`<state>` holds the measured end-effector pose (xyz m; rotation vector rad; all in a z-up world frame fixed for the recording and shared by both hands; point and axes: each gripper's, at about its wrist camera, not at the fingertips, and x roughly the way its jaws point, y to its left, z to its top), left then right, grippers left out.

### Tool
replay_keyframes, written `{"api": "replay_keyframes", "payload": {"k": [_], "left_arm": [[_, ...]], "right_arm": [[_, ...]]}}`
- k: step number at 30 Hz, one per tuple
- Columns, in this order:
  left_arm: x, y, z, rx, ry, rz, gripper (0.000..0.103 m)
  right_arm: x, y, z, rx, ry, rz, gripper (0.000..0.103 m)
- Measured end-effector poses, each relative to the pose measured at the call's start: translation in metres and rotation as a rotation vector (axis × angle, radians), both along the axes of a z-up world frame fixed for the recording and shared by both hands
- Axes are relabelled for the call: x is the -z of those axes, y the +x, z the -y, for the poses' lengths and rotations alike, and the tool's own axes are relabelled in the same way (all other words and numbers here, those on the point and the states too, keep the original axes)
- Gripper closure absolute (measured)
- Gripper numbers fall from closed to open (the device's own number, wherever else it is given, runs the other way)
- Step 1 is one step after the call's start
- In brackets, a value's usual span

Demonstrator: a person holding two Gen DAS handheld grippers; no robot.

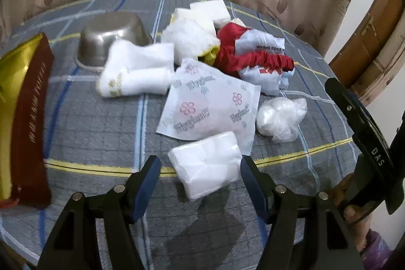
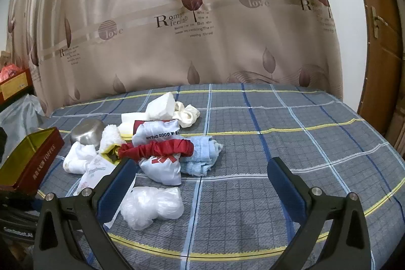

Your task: Organize soft objects

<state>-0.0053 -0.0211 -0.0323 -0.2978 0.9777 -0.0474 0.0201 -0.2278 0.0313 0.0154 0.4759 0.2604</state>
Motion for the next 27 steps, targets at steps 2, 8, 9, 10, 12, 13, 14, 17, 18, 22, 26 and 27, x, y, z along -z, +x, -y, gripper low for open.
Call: {"api": "replay_keyframes", "payload": {"k": [2,8,9,10,12,13,14,17,18,22,26,27], "left_arm": [[-0.001,0.004,-0.005,0.004,-0.024,-0.027,0.036],[-0.003,0.01,-0.007,0.046,-0.006,-0.024,0.036],[-0.003,0.008,-0.006,0.049,0.003,-0.018,0.039],[-0.002,0.007,-0.004,0.054,0.001,-0.006,0.051],[-0.001,0.008,-0.004,0.054,-0.011,-0.007,0.067],[-0.002,0.011,-0.003,0.047,-0.002,-0.014,0.081],[-0.003,0.013,-0.005,0.041,-0.003,-0.017,0.087],[-0.002,0.019,-0.01,0.033,-0.032,-0.028,0.09],[-0.002,0.019,-0.009,0.031,-0.021,-0.024,0.091],[-0.007,0.011,0.0,0.039,0.05,0.014,0.091],[-0.015,0.006,0.003,0.039,0.073,0.035,0.091],[-0.018,0.005,0.004,0.033,0.084,0.039,0.091]], "right_arm": [[0.001,0.0,0.0,-0.001,-0.001,0.001,0.0],[0.003,-0.001,-0.002,-0.005,-0.005,-0.005,0.0],[0.003,-0.001,-0.002,-0.006,-0.005,-0.007,0.0],[0.003,0.0,-0.002,-0.007,-0.002,-0.01,0.0],[0.003,-0.001,-0.002,-0.005,0.003,-0.014,0.0],[0.003,0.001,-0.002,-0.003,0.002,-0.016,0.0],[0.004,0.0,-0.002,-0.004,0.004,-0.02,0.0],[0.005,0.004,-0.001,-0.01,0.009,-0.033,0.0],[0.005,0.004,-0.001,-0.009,0.012,-0.037,0.0],[0.005,0.006,0.004,-0.011,0.03,-0.043,0.0],[0.004,0.007,0.003,-0.029,0.031,-0.063,0.0],[0.005,0.009,0.002,-0.038,0.025,-0.08,0.0]]}}
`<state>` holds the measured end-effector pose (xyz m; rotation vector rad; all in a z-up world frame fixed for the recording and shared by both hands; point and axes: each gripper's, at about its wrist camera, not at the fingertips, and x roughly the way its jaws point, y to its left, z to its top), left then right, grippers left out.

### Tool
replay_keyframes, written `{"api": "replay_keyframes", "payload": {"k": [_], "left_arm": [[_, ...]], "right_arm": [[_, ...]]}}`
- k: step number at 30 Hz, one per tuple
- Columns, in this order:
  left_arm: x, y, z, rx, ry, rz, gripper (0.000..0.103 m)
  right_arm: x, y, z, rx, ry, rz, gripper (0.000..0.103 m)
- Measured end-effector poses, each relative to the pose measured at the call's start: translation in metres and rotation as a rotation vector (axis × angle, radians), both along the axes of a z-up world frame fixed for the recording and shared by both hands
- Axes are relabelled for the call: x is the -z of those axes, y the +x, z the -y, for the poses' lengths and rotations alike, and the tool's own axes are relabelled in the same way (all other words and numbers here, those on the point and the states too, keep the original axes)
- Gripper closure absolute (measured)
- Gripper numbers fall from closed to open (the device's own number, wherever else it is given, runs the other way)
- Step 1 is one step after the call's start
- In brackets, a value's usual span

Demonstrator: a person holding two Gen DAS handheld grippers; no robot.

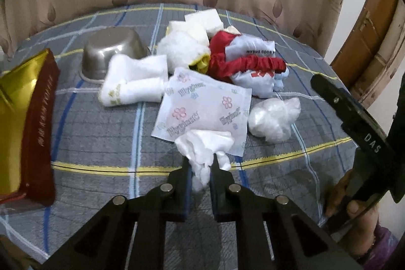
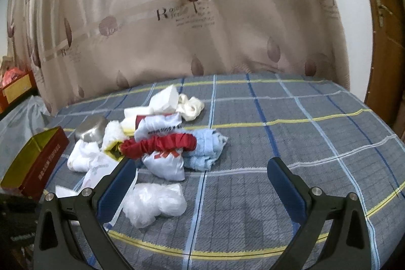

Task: Organize soft objects
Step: 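Grasp the white folded tissue with the left gripper and lift it, then drop the tissue into the gold tin with the left gripper while the right grasps the clear plastic bag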

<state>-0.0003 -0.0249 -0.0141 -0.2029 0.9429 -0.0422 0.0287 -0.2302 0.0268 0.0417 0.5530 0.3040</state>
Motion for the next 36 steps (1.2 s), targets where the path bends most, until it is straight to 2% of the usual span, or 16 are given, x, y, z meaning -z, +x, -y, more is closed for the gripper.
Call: {"api": "replay_keyframes", "payload": {"k": [3,9,14,19,24,28,32,36], "left_arm": [[-0.009,-0.007,-0.002,-0.014,0.016,0.018,0.091],[-0.023,-0.016,-0.013,-0.041,0.041,0.055,0.091],[-0.033,-0.021,-0.021,-0.063,0.061,0.071,0.091],[-0.044,-0.025,-0.044,-0.103,0.071,0.082,0.091],[-0.064,-0.029,-0.091,-0.188,0.06,0.087,0.091],[-0.08,-0.029,-0.145,-0.279,0.079,0.079,0.091],[-0.082,-0.022,-0.195,-0.353,0.126,0.044,0.091],[-0.07,-0.01,-0.231,-0.386,0.166,-0.01,0.091]], "right_arm": [[0.002,0.002,-0.002,-0.042,-0.037,-0.053,0.0],[0.009,-0.018,-0.009,-0.144,-0.168,-0.057,0.0],[0.019,-0.017,-0.011,-0.173,-0.192,-0.126,0.0],[0.015,-0.013,-0.022,-0.198,-0.213,-0.128,0.0],[0.016,-0.009,-0.038,-0.225,-0.255,-0.131,0.0],[0.018,-0.004,-0.046,-0.234,-0.285,-0.145,0.0],[0.017,0.003,-0.047,-0.243,-0.273,-0.161,0.0],[0.016,0.011,-0.045,-0.24,-0.26,-0.181,0.001]]}}
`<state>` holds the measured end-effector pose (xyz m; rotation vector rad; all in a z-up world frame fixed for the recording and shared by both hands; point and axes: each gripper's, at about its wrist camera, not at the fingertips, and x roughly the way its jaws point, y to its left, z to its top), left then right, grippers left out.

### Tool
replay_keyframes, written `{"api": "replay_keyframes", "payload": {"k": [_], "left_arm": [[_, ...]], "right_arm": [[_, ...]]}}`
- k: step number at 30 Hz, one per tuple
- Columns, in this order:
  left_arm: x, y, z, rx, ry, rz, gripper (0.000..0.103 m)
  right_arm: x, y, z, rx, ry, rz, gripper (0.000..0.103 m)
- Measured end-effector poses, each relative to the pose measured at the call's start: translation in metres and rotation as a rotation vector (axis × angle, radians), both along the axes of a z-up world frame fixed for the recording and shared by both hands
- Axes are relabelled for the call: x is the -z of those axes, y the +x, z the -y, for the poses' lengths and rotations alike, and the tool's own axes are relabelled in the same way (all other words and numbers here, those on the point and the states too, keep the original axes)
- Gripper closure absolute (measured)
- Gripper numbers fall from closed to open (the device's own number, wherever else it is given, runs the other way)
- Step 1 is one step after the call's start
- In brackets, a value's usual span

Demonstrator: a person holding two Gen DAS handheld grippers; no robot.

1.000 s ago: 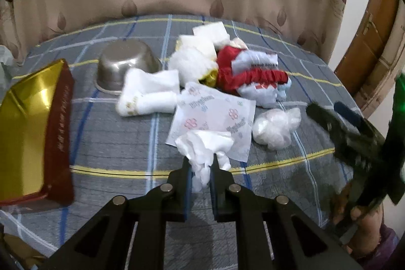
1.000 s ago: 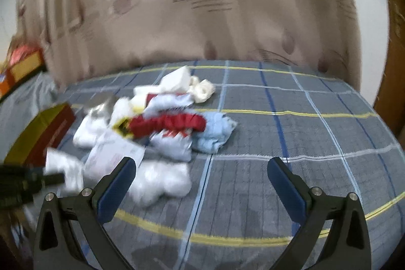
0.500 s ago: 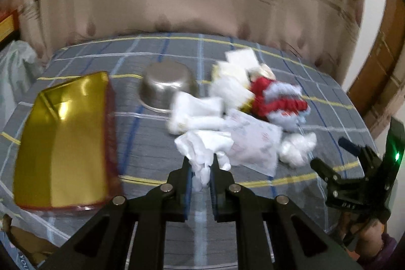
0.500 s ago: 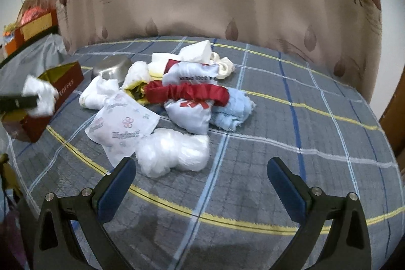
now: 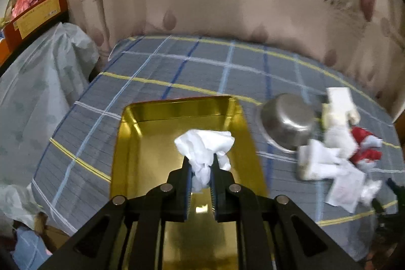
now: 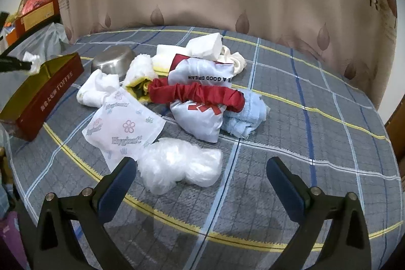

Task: Organize soft objects
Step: 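Drop the tissue into the gold tin with the left gripper while the right grasps the clear plastic bag, then lower the clear plastic bag into the gold tin and open the right gripper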

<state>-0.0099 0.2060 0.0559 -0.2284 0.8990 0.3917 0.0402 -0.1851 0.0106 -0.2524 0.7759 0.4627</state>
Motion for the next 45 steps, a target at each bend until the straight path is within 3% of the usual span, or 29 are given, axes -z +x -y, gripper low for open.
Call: {"api": "replay_keyframes", "payload": {"k": [4,10,13,15,16,17,20,27,32,38,42,45], "left_arm": [[0.019,0.01,-0.024,-0.024,-0.03,-0.058,0.09],[0.036,0.018,-0.027,-0.034,-0.022,-0.092,0.089],[0.042,0.024,-0.028,-0.03,-0.008,-0.131,0.081],[0.042,0.026,-0.027,-0.041,0.036,-0.145,0.073],[0.041,0.027,-0.026,-0.046,0.064,-0.144,0.066],[0.041,0.026,-0.025,-0.049,0.085,-0.142,0.059],[0.036,0.025,-0.024,-0.049,0.11,-0.125,0.058],[0.022,0.016,-0.026,-0.052,0.048,-0.077,0.058],[0.008,-0.008,-0.02,-0.076,0.007,-0.016,0.058],[-0.001,-0.054,0.002,-0.151,0.012,0.004,0.057],[-0.003,-0.093,0.011,-0.226,0.008,0.024,0.057],[0.0,-0.111,0.011,-0.258,0.043,0.004,0.055]], "right_arm": [[0.003,0.004,-0.003,-0.023,-0.045,-0.003,0.001],[0.011,0.012,-0.012,-0.103,-0.092,-0.038,0.0],[0.016,0.017,-0.013,-0.142,-0.085,-0.079,0.004],[0.021,0.02,-0.013,-0.155,-0.074,-0.123,0.035],[0.024,0.023,-0.013,-0.155,-0.081,-0.148,0.063],[0.026,0.024,-0.013,-0.156,-0.079,-0.157,0.064],[0.023,0.02,-0.011,-0.169,-0.075,-0.158,0.068],[0.011,0.004,-0.003,-0.153,-0.044,-0.14,0.07],[-0.016,-0.007,-0.017,-0.185,0.019,-0.131,0.07],[-0.064,-0.014,-0.088,-0.322,0.123,-0.113,0.07],[-0.086,-0.016,-0.165,-0.453,0.17,-0.131,0.07],[-0.087,-0.014,-0.232,-0.534,0.153,-0.163,0.07]]}}
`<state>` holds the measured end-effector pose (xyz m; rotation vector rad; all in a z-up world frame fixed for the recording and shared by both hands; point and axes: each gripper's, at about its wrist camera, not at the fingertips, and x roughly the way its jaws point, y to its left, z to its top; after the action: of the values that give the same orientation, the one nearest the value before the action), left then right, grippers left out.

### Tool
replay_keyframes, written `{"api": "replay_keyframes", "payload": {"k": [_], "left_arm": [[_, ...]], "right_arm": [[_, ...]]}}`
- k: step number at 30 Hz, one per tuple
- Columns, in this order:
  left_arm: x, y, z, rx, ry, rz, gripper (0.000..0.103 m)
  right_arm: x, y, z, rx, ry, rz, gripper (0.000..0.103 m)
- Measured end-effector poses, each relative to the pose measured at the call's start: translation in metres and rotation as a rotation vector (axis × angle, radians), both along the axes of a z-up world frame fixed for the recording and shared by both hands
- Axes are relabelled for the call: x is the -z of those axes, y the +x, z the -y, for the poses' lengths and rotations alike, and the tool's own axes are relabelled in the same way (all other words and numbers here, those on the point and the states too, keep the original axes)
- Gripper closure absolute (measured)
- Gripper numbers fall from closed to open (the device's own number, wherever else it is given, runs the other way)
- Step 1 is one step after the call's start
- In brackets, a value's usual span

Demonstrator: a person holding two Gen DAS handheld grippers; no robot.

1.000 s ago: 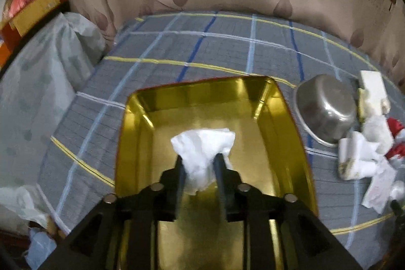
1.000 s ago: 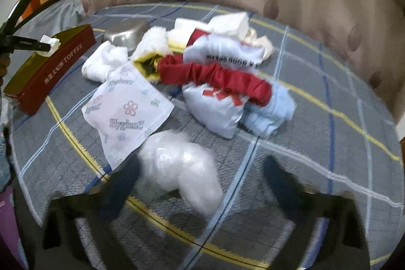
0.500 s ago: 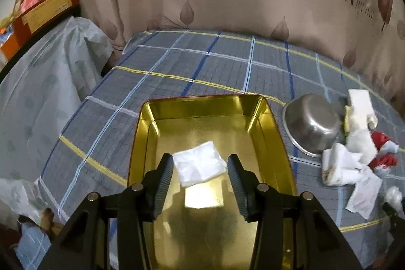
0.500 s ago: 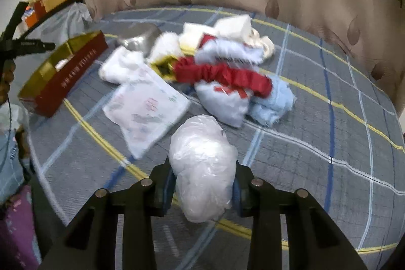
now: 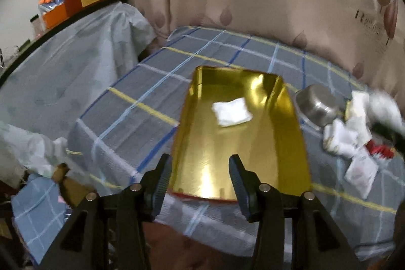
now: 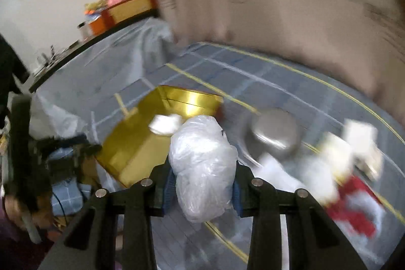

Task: Organize soft objects
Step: 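Lower the clear plastic bag into the gold tin and open the right gripper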

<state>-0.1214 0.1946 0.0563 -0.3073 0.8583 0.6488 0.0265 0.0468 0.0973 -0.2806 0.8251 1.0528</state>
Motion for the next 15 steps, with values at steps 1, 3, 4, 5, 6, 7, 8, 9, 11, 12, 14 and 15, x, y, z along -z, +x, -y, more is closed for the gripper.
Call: {"api": "replay_keyframes", "payload": {"k": [1,3,4,5,6,7,8,9,11,12,14,15], "left_arm": [[0.002,-0.002,-0.001,-0.002,0.017,-0.02,0.055],[0.003,-0.004,-0.003,-0.015,0.049,-0.045,0.055],[0.002,-0.006,-0.005,-0.028,0.067,-0.048,0.055],[0.001,-0.008,-0.008,-0.04,0.077,-0.043,0.055],[0.001,-0.011,-0.01,-0.048,0.081,-0.038,0.055],[0.001,-0.012,-0.013,-0.048,0.081,-0.037,0.055],[0.002,-0.012,-0.016,-0.045,0.074,-0.037,0.055],[0.003,-0.014,-0.018,-0.044,0.066,-0.035,0.055],[0.005,-0.016,-0.024,-0.044,0.057,-0.04,0.055],[0.006,-0.016,-0.026,-0.048,0.057,-0.046,0.055],[0.009,-0.017,-0.032,-0.062,0.05,-0.05,0.055],[0.01,-0.017,-0.034,-0.064,0.042,-0.051,0.055]], "right_arm": [[0.003,0.002,-0.025,-0.022,-0.012,-0.015,0.07],[0.011,0.005,-0.062,-0.048,-0.039,-0.035,0.069],[0.016,0.009,-0.083,-0.056,-0.058,-0.047,0.069],[0.021,0.011,-0.099,-0.06,-0.074,-0.053,0.069],[0.029,0.015,-0.118,-0.061,-0.097,-0.062,0.069],[0.034,0.017,-0.127,-0.06,-0.112,-0.068,0.069],[0.04,0.021,-0.139,-0.06,-0.131,-0.073,0.069],[0.047,0.024,-0.154,-0.057,-0.159,-0.076,0.069],[0.056,0.028,-0.166,-0.052,-0.184,-0.09,0.069],[0.06,0.031,-0.172,-0.049,-0.192,-0.099,0.069],[0.067,0.033,-0.183,-0.042,-0.213,-0.106,0.069],[0.072,0.035,-0.19,-0.041,-0.22,-0.113,0.069]]}}
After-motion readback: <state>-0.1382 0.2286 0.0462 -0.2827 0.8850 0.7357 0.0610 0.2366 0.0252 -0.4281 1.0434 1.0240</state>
